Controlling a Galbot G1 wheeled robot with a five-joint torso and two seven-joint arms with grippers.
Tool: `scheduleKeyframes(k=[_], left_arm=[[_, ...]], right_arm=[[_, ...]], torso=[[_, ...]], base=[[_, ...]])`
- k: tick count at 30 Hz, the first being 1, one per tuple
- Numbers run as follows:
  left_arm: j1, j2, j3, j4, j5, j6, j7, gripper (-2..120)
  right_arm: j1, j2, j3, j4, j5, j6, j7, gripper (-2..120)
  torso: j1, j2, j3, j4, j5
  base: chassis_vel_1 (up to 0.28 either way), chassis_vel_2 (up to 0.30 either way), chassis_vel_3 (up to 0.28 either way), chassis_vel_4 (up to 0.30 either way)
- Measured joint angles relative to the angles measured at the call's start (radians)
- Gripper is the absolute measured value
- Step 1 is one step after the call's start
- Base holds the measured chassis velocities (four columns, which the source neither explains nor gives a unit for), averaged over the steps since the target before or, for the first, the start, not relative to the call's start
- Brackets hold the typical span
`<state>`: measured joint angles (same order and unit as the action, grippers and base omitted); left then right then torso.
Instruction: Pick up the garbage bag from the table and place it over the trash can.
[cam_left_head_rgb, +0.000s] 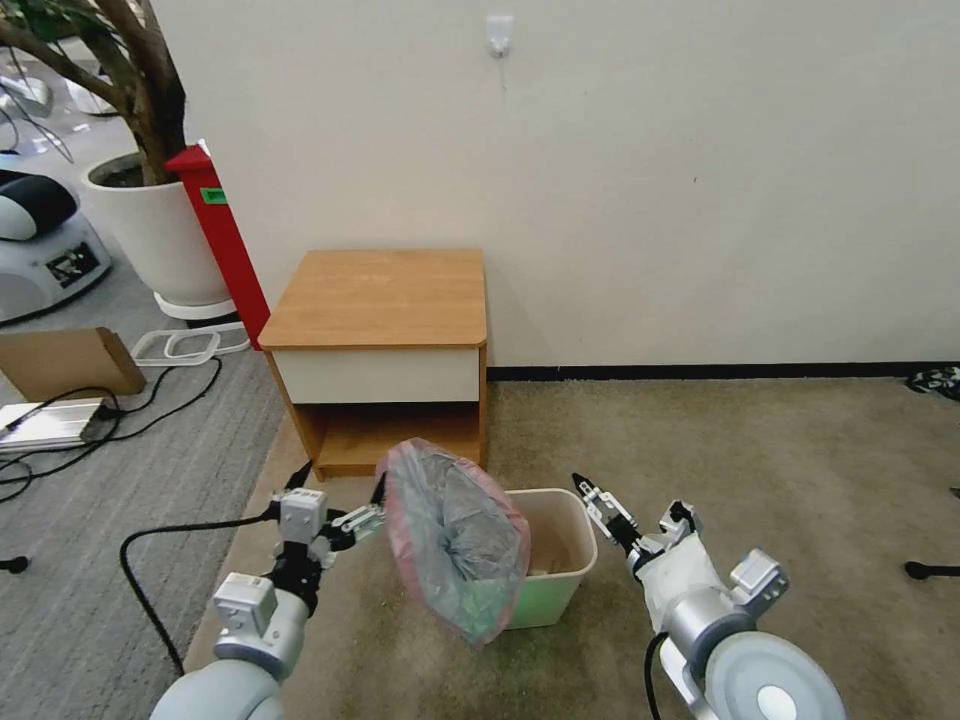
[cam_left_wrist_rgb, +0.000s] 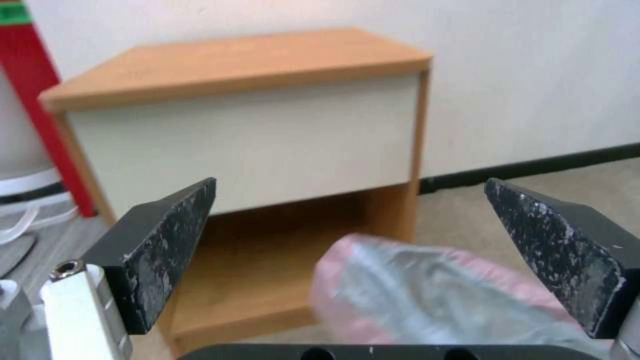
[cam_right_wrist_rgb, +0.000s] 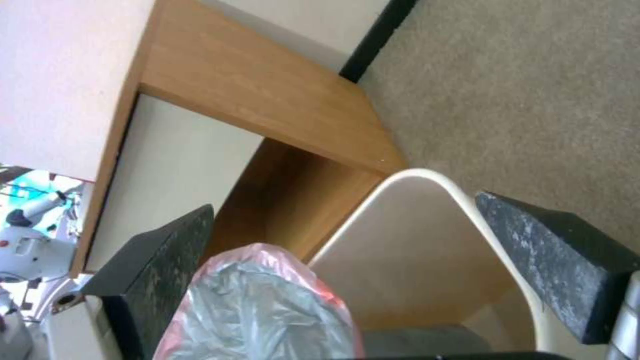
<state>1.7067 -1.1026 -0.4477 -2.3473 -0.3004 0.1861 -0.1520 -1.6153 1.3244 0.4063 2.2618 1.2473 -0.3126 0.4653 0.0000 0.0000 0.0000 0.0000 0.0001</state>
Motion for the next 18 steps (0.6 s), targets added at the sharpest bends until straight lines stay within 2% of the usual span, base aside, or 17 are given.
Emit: scheduleKeyframes(k=[4,6,7,9,10,13,14,16,17,18], left_arm=[[-0.018,0.03,0.035,-0.027,-0.036,0.037,-0.012,100],[-0.056,0.041,0.087,-0.024,-0.066,0.075,-0.047,100],[-0.056,0.041,0.087,-0.024,-0.066,0.075,-0.047,100],[-0.123,0.042,0.168,-0.004,-0.092,0.143,-0.094,100],[-0.123,0.042,0.168,-0.004,-0.092,0.143,-0.094,100],[-0.218,0.032,0.284,0.039,-0.148,0.234,-0.192,97],[-0.218,0.032,0.284,0.039,-0.148,0.234,-0.192,97],[-0.26,0.024,0.333,0.07,-0.166,0.277,-0.254,88],[-0.26,0.024,0.333,0.07,-0.166,0.277,-0.254,88],[-0.266,0.022,0.346,0.079,-0.168,0.294,-0.28,83]], right_arm=[[0.003,0.004,-0.008,-0.01,-0.006,0.001,-0.001,100],[0.006,0.006,-0.014,-0.014,-0.011,0.002,-0.001,100],[0.006,0.006,-0.014,-0.014,-0.011,0.002,-0.001,100],[0.007,0.007,-0.02,-0.02,-0.019,0.007,-0.001,100],[0.007,0.007,-0.02,-0.02,-0.019,0.007,-0.001,100],[0.008,0.01,-0.03,-0.028,-0.033,0.025,-0.001,100],[0.008,0.01,-0.03,-0.028,-0.033,0.025,-0.001,100],[0.008,0.014,-0.033,-0.029,-0.037,0.027,-0.001,100],[0.008,0.014,-0.033,-0.029,-0.037,0.027,-0.001,100],[0.007,0.016,-0.034,-0.029,-0.039,0.028,-0.001,100]], torso=[[0.0,0.0,0.0,0.0001,0.0001],[0.0,0.0,0.0,0.0001,0.0],[0.0,0.0,0.0,0.0001,0.0],[0.0,0.0,0.0,-0.0001,-0.0002],[0.0,0.0,0.0,-0.0001,-0.0002],[0.0,0.0,0.0,-0.0001,-0.0001],[0.0,0.0,0.0,-0.0001,-0.0001],[0.0,0.0,0.0,-0.0002,-0.0001],[0.0,0.0,0.0,-0.0002,-0.0001],[0.0,0.0,0.0,-0.0001,-0.0001]], base=[[0.0,0.0,0.0,0.0],[0.0,0.0,0.0,0.0],[0.0,0.0,0.0,0.0],[0.0,0.0,0.0,0.0],[0.0,0.0,0.0,0.0],[0.0,0.0,0.0,0.0],[0.0,0.0,0.0,0.0],[0.0,0.0,0.0,0.0],[0.0,0.0,0.0,0.0],[0.0,0.0,0.0,0.0]])
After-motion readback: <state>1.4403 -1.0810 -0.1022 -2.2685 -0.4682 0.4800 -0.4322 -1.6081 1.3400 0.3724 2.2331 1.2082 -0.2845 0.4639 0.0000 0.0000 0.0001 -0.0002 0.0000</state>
